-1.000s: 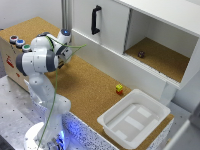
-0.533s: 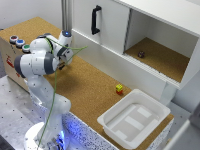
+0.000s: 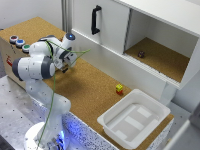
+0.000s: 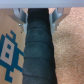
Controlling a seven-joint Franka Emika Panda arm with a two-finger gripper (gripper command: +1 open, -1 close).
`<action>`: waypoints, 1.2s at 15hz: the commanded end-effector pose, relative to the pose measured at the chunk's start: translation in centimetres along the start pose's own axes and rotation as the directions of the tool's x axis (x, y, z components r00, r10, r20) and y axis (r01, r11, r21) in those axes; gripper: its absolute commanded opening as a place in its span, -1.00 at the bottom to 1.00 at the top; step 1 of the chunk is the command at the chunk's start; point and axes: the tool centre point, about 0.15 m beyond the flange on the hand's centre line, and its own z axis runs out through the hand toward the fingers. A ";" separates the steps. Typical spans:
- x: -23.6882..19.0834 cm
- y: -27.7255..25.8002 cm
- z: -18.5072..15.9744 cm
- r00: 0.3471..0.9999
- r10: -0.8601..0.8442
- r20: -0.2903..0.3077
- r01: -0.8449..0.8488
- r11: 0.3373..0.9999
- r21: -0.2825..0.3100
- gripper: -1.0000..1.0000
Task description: Grasp the handle of the drawer, then open it
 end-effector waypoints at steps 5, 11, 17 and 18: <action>-0.3 7.9 -1.1 0.999 0.043 -0.003 -0.043 0.999 0.029 -1.00; -0.4 11.1 -3.0 0.997 0.082 -0.014 -0.082 0.996 -0.021 -1.00; -0.2 12.6 -4.9 0.995 0.094 -0.027 -0.096 0.994 -0.059 1.00; -0.1 12.1 -5.3 0.996 0.075 -0.039 -0.077 0.995 -0.060 1.00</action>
